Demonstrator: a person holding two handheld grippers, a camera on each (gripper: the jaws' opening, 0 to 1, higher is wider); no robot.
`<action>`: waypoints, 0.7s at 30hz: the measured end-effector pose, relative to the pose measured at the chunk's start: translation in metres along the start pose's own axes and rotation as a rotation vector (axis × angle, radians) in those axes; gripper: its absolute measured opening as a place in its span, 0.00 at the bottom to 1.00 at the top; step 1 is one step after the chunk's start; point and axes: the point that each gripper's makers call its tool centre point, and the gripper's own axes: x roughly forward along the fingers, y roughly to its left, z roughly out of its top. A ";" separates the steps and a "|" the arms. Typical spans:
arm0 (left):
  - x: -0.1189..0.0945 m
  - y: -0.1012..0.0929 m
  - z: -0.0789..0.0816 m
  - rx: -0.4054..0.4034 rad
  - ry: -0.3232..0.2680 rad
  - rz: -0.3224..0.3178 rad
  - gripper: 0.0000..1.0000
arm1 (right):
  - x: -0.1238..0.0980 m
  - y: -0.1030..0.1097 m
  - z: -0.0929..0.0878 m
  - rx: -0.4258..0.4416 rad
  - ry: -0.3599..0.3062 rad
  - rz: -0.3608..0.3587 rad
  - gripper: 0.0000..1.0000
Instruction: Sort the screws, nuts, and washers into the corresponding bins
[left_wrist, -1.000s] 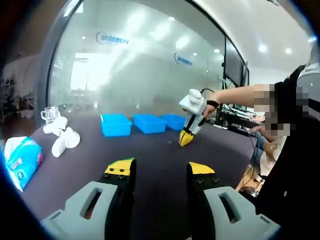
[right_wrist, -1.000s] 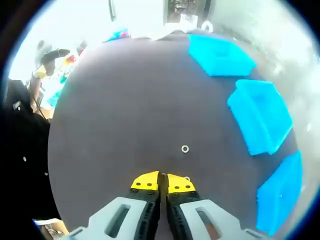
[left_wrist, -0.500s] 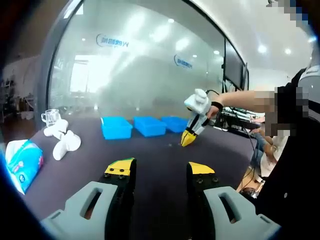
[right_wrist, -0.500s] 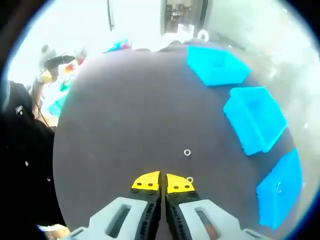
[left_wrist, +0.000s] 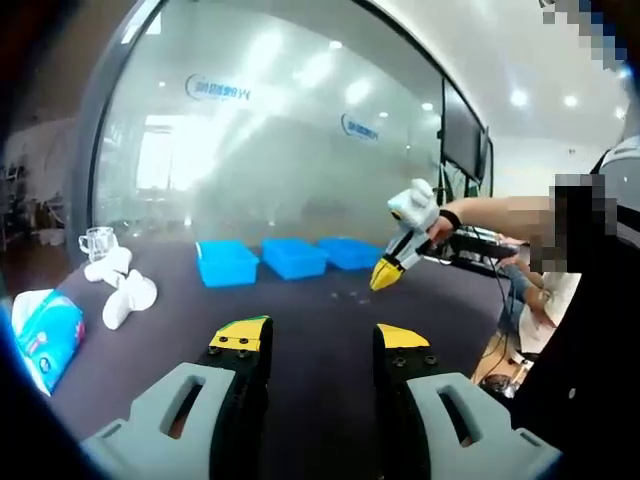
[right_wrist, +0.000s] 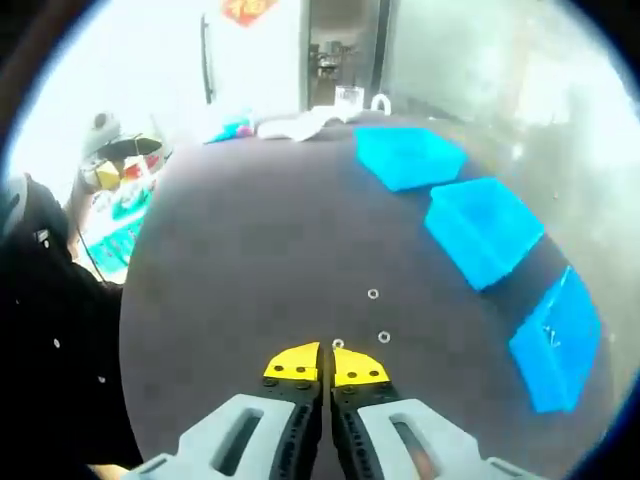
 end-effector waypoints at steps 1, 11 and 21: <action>0.000 -0.001 0.001 0.002 -0.001 0.000 0.40 | -0.002 0.000 -0.002 0.000 -0.001 -0.004 0.00; 0.005 -0.010 0.003 0.011 -0.001 -0.014 0.40 | -0.015 0.003 -0.010 -0.046 0.006 -0.008 0.12; 0.007 -0.010 0.001 0.010 0.001 -0.011 0.40 | 0.007 0.003 -0.007 -0.224 0.119 0.067 0.22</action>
